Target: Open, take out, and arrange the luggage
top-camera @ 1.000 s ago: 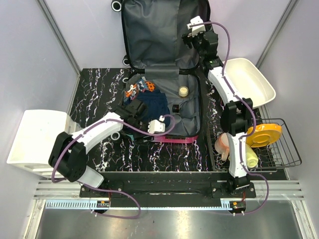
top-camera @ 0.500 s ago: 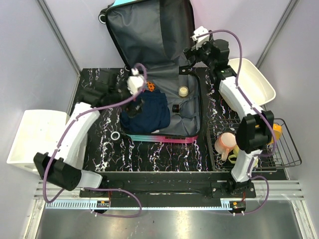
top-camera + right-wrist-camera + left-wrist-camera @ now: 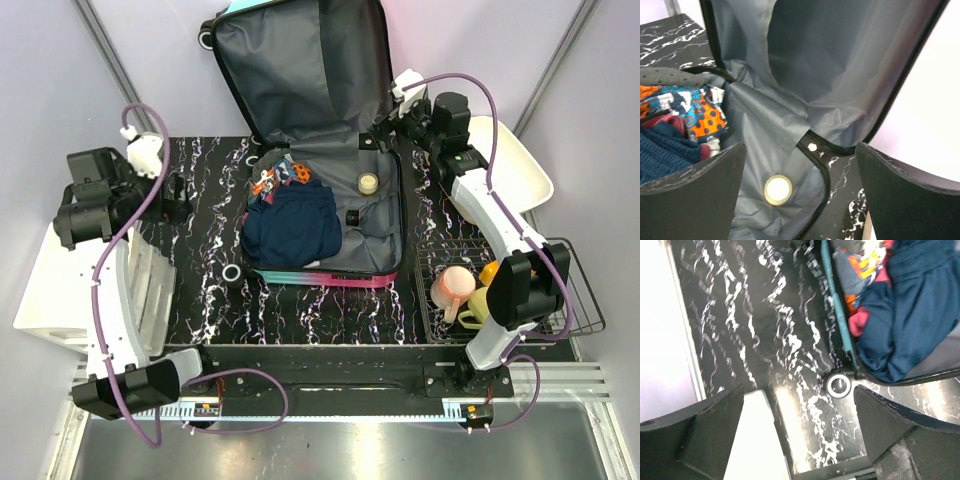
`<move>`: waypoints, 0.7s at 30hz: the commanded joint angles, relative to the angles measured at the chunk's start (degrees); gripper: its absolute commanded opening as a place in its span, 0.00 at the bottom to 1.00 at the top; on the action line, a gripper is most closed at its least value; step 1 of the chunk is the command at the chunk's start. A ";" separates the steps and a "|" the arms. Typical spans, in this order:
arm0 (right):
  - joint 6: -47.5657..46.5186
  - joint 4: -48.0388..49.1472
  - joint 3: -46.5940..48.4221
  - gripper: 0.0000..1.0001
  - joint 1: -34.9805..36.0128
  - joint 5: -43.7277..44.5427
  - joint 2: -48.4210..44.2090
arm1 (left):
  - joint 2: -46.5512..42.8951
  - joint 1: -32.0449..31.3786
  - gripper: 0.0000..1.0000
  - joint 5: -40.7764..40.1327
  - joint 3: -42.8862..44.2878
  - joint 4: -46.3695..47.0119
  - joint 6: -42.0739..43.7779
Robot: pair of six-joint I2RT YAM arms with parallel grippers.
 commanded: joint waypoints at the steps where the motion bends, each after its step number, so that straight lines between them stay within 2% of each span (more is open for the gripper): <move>1: 1.70 -6.88 2.00 1.00 -0.15 -4.46 -0.44 | -1.15 6.29 0.94 -0.83 1.93 -7.53 -0.54; 6: 1.26 -15.76 1.75 1.00 -0.15 -8.16 -0.96 | -1.07 14.53 0.93 -3.46 2.45 -11.83 0.68; 14: -0.31 -27.97 0.87 1.00 -0.15 -10.19 -1.49 | 5.00 29.13 0.89 -5.31 8.96 -17.03 8.77; 17: -1.98 -31.31 0.08 1.00 -0.15 -8.52 -1.67 | 6.76 31.25 0.87 -6.54 9.40 -17.38 11.23; 21: -3.22 -33.79 -1.06 1.00 -0.15 -7.64 -2.11 | 8.16 31.43 0.81 -9.08 4.59 -15.80 13.08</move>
